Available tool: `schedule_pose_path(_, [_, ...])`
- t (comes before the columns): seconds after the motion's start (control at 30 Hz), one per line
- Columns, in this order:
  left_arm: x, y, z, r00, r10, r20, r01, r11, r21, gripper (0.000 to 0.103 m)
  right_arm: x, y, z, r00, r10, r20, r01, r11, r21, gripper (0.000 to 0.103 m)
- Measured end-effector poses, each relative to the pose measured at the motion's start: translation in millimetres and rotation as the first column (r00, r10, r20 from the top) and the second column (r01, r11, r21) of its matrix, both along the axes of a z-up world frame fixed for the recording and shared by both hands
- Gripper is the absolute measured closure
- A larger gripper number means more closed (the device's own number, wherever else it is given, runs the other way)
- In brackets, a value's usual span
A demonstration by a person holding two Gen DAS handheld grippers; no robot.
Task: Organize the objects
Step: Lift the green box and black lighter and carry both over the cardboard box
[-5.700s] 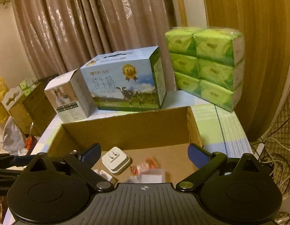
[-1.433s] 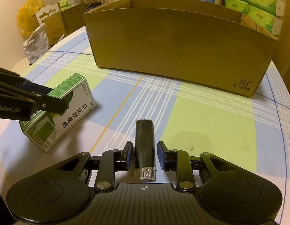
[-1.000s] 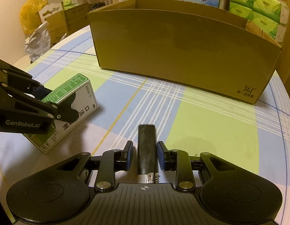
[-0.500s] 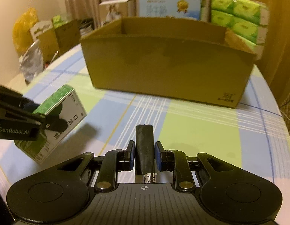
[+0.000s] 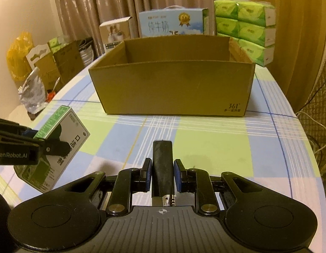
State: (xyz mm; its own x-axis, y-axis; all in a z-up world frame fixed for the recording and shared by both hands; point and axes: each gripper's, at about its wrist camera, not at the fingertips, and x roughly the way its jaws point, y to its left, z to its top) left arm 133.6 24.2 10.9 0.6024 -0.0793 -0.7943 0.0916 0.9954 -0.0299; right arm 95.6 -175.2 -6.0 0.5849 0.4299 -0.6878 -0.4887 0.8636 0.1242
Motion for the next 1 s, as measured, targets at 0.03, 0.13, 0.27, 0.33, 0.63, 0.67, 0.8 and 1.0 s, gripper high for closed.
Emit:
schedule_pose_path(0.03, [-2.2, -0.7, 1.9, 1.000, 0.000, 0.003, 0.000, 1.000, -0.001, 0.078, -2.0, -0.9, 2.1, 1.000, -0.001, 0.002, 0.001, 1.000, 0.002, 0.084])
schedule_pose_path(0.13, [-7.2, -3.2, 7.3, 1.000, -0.002, 0.012, 0.002, 1.000, -0.003, 0.078, -7.3, -4.1, 8.6, 1.000, -0.006, 0.010, 0.006, 1.000, 0.008, 0.084])
schedule_pose_path(0.27, [-12.7, -7.1, 13.5, 1.000, -0.003, 0.022, 0.003, 1.000, -0.006, 0.078, -12.3, -7.5, 13.6, 1.000, -0.011, 0.016, 0.010, 1.000, 0.010, 0.084])
schedule_pose_path(0.33, [-15.3, -8.7, 15.8, 1.000, -0.005, 0.027, 0.005, 1.000, -0.006, 0.078, -14.7, -9.0, 15.8, 1.000, -0.013, 0.019, 0.013, 1.000, 0.011, 0.084])
schedule_pose_path(0.63, [-22.7, -13.2, 24.5, 0.999, -0.004, 0.044, 0.005, 1.000, -0.013, 0.078, -20.1, -12.8, 23.3, 0.999, -0.018, 0.032, 0.018, 1.000, 0.013, 0.084])
schedule_pose_path(0.67, [-22.5, -12.8, 25.0, 0.999, -0.005, 0.045, 0.006, 1.000, -0.013, 0.078, -20.6, -12.7, 23.9, 0.999, -0.018, 0.033, 0.018, 1.000, 0.012, 0.084])
schedule_pose_path(0.8, [-23.7, -13.8, 27.7, 0.999, -0.005, 0.051, 0.006, 1.000, -0.014, 0.078, -21.3, -12.5, 25.9, 0.999, -0.018, 0.038, 0.017, 1.000, 0.011, 0.084])
schedule_pose_path(1.0, [-23.8, -14.2, 28.5, 0.999, -0.003, 0.054, 0.004, 1.000, -0.018, 0.078, -21.3, -12.5, 26.5, 0.999, -0.017, 0.040, 0.016, 1.000, 0.009, 0.084])
